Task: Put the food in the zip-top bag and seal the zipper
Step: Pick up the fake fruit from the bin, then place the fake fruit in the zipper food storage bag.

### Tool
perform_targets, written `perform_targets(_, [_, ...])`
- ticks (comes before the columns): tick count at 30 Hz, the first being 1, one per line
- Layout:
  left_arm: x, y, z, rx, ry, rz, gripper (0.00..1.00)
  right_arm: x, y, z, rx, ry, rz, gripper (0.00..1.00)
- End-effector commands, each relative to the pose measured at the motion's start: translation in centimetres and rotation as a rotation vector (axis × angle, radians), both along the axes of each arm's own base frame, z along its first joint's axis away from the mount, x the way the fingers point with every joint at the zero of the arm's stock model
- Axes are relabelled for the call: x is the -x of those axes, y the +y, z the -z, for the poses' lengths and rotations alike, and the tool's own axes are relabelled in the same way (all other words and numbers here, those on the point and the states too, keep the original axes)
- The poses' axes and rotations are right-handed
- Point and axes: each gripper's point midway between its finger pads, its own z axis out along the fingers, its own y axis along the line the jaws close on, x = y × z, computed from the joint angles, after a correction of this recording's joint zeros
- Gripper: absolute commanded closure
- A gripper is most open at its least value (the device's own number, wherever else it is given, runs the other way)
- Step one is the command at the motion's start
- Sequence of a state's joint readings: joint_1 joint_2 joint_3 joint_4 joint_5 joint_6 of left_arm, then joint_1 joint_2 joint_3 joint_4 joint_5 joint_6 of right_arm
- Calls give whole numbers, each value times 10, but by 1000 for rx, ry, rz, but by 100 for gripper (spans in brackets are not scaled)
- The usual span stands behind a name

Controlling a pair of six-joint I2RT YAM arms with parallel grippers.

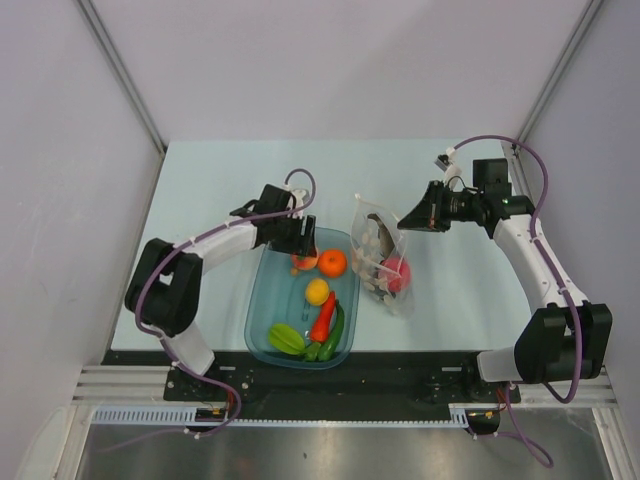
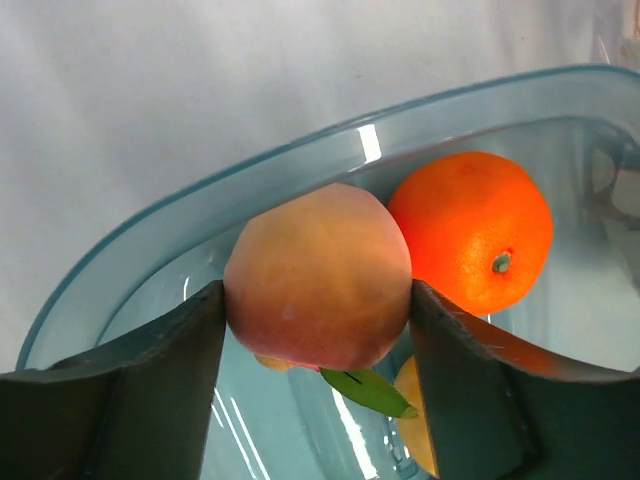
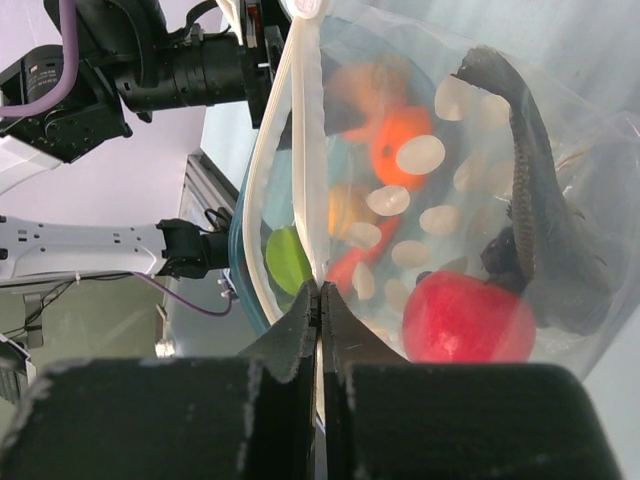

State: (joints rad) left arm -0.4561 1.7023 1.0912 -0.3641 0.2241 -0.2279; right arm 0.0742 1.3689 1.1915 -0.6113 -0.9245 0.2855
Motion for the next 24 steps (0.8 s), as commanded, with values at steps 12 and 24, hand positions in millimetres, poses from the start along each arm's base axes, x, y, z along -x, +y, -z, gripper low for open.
perform_targets(12, [10, -65, -232, 372, -503, 245, 67, -6, -4, -17, -4, -64, 3, 100])
perform_targets(24, [38, -154, -225, 363, -531, 448, 55, -5, -1, -28, -23, -85, -6, 100])
